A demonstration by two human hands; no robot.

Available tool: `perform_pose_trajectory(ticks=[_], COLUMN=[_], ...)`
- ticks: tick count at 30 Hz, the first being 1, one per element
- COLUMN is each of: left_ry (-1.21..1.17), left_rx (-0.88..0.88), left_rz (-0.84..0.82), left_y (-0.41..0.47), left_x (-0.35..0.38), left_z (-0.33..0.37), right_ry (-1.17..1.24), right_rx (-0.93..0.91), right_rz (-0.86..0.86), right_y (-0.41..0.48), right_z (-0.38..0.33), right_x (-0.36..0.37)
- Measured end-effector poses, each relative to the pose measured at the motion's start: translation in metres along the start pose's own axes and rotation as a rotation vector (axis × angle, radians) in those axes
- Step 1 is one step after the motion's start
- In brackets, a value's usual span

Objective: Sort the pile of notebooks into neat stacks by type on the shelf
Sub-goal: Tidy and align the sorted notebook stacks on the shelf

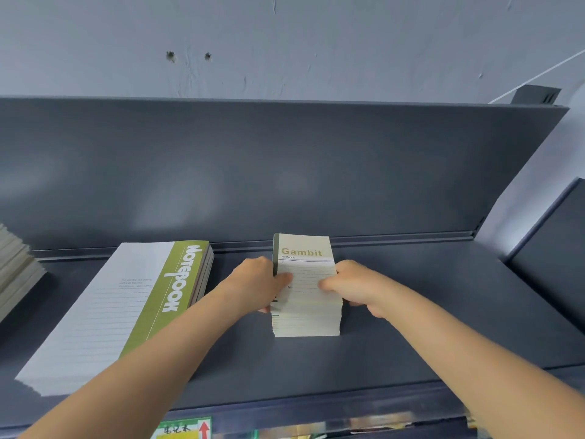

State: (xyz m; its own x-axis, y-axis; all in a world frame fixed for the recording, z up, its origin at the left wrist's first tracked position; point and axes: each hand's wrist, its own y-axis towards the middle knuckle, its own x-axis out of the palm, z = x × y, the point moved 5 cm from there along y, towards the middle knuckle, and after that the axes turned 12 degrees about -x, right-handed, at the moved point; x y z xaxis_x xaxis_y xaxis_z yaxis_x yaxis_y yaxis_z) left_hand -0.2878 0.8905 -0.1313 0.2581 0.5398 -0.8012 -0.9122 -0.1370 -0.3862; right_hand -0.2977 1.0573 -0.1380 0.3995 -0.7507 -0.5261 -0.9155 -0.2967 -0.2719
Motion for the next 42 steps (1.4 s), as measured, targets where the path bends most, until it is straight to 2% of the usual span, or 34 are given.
perform_pose_trajectory(ticks=[6,15,18,23,28,32,35,38,40,42], left_ry=[0.201,0.089,0.143,0.412,0.318,0.294,0.258,0.227,0.193,0.077], left_rx=[-0.068,-0.096,-0.078,0.009,0.085,0.19,0.187,0.131,0.064,-0.035], left_rz=[-0.017,0.078,0.082,0.141,0.266,0.422,0.42,0.425,0.421,0.337], left_y=[-0.009,-0.008,-0.011,-0.014,-0.029,-0.05,-0.058,-0.058,-0.056,-0.053], left_x=[0.002,0.001,0.0,0.0,-0.023,-0.067,-0.1,-0.123,-0.13,-0.128], left_z=[0.009,0.011,0.011,0.004,-0.014,-0.056,-0.113,-0.181,-0.223,-0.257], right_ry=[-0.039,0.036,0.046,0.019,-0.092,-0.491,-0.663,-0.631,-0.529,-0.334], right_rx=[0.026,0.0,0.001,0.045,0.072,0.001,-0.154,-0.305,-0.263,-0.144], right_rz=[-0.043,-0.061,-0.033,0.011,0.121,0.303,0.446,0.462,0.367,0.276], right_y=[-0.008,-0.002,-0.002,-0.004,-0.013,-0.025,-0.036,-0.043,-0.043,-0.041], right_z=[-0.003,0.0,0.003,0.004,-0.007,-0.038,-0.079,-0.122,-0.139,-0.143], right_x=[0.003,0.006,0.004,0.004,0.004,0.005,0.033,0.093,0.141,0.186])
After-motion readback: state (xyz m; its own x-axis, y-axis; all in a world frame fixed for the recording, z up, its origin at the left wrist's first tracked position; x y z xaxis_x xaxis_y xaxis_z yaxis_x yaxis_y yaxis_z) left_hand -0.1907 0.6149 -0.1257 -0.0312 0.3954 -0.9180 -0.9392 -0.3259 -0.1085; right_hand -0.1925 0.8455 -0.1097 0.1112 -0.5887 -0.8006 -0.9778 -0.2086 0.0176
